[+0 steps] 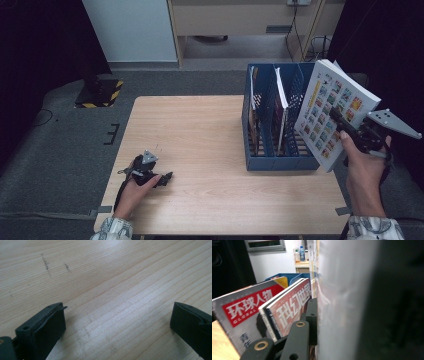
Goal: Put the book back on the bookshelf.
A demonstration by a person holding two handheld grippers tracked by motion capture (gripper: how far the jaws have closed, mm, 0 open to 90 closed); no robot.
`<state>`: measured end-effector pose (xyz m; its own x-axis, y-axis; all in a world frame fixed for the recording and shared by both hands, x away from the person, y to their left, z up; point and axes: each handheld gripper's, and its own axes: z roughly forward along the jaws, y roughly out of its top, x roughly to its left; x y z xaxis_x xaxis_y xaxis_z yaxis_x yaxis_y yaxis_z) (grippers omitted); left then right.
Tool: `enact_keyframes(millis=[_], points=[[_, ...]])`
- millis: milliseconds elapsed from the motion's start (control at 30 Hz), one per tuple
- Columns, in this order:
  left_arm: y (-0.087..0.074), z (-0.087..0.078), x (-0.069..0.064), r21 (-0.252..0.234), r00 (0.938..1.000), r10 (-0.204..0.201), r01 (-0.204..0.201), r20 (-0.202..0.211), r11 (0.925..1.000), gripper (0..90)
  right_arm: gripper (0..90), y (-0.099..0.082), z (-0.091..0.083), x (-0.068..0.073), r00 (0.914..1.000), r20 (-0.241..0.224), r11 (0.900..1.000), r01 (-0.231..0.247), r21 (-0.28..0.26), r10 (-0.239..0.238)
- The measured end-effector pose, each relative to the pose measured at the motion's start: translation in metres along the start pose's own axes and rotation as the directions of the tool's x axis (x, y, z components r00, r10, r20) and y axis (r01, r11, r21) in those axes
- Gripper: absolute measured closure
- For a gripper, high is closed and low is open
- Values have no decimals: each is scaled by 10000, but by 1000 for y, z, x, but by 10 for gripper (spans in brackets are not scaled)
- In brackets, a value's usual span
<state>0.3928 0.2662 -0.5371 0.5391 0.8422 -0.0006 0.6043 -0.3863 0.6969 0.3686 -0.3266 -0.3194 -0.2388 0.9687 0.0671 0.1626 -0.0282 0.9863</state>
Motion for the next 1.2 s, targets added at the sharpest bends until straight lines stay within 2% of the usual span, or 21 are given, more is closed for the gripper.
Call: enact_keyframes(millis=[300,567,800,1033,1200], points=[[0,0,0,-1,10000,0,0,-2,10000,0,739,2,15,-4,9988,468,9997,-155,-182,163],[0,0,0,-1,10000,2,-2,0,10000,0,739,-3,35,-5,9945,1043,9997,-31,-225,55],[0,0,0,-3,10000,3,-3,4,10000,0,740,-7,51,-3,9932,1160,9997,114,-207,-89],[0,0,0,1,10000,9,-9,4,10000,0,740,-15,63,-3,9919,1261,9996,-127,-270,160],[0,0,0,-2,10000,5,-5,4,10000,0,740,-20,72,-2,9919,1270,9998,44,-183,-20]])
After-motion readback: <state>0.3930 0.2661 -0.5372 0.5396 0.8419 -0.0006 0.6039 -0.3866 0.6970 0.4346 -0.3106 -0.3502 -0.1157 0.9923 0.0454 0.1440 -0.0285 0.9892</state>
